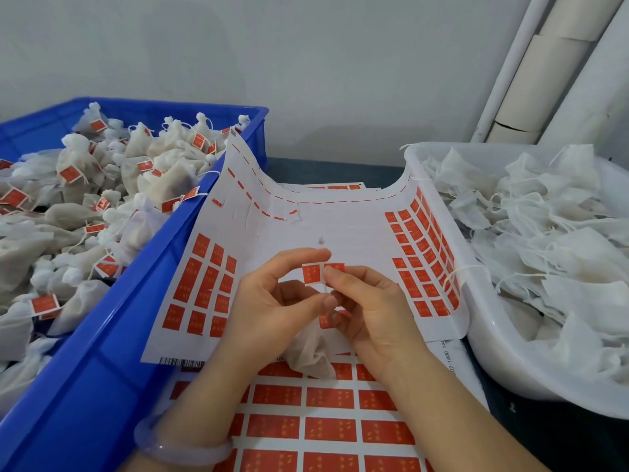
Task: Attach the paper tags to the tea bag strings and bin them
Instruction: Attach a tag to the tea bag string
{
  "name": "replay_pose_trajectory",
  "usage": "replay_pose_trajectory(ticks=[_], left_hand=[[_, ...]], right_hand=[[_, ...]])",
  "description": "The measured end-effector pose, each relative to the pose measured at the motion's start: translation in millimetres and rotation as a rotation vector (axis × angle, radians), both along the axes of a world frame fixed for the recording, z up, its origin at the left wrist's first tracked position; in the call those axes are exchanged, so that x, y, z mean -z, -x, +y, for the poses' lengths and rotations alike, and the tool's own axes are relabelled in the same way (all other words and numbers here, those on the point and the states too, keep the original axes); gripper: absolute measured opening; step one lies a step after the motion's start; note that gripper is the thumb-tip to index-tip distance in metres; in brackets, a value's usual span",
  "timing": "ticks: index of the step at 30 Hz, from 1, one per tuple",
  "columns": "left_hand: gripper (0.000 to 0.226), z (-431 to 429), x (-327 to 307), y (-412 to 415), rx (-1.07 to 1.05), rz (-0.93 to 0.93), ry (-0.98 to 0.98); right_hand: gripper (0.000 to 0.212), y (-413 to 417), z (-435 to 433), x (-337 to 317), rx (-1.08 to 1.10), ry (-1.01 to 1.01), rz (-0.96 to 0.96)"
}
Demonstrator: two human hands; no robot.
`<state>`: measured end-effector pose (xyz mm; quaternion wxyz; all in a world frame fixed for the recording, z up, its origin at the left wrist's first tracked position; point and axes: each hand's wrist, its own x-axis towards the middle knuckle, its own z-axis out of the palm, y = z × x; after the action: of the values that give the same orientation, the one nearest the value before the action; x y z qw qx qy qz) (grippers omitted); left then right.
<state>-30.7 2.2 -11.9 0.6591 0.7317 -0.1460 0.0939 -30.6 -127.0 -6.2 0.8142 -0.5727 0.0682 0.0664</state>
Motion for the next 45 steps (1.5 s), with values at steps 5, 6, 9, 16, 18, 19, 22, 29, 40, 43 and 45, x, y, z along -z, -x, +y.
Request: replay_pose_trajectory(ticks=[5, 6, 9, 16, 18, 19, 22, 29, 40, 43, 45], left_hand=[[0.052, -0.5, 0.3, 0.2, 0.004, -0.025, 0.01], [0.052, -0.4, 0.4, 0.1, 0.005, -0.026, 0.012], [0.052, -0.2, 0.8, -0.1, 0.015, -0.031, 0.013], [0.052, -1.6, 1.5, 1.0, 0.025, -0.051, -0.012], [0.052, -1.3, 1.2, 1.2, 0.025, -0.056, -0.016], [0.052, -1.3, 1.1, 1.4, 0.025, -0.058, -0.017], [0.052, -1.7, 0.4, 2.2, 0.019, -0.07, -0.029], [0.051, -3.2, 0.4, 2.7, -0.011, -0.098, -0.044], [0.024, 0.2, -4.9, 0.8, -0.043, 0.023, 0.13], [0.017, 1.2, -3.5, -0.2, -0.075, 0.023, 0.156], [0.015, 1.1, -3.2, -0.1, -0.09, 0.004, 0.158]], right_hand=[[0.006, 0.8, 0.7, -1.1, 0.014, -0.009, -0.007], [0.009, 0.6, 0.6, -0.7, 0.013, -0.006, -0.011], [0.013, 0.9, 1.2, -1.7, 0.025, 0.013, -0.021], [0.01, 0.8, 2.9, 1.9, 0.043, 0.049, -0.046], [0.007, 0.7, 2.8, 2.4, 0.05, 0.037, -0.05], [0.005, 0.9, 2.7, 2.2, 0.054, 0.027, -0.053], [0.002, 1.4, 3.7, 3.2, 0.076, 0.007, -0.054], [0.007, 4.0, 11.2, 9.3, 0.174, 0.062, -0.066], [0.025, 9.3, 11.7, 2.9, 0.24, 0.104, -0.234], [0.028, 9.4, 11.5, 3.0, 0.225, 0.074, -0.252], [0.03, 9.0, 11.7, 3.8, 0.23, 0.097, -0.258]])
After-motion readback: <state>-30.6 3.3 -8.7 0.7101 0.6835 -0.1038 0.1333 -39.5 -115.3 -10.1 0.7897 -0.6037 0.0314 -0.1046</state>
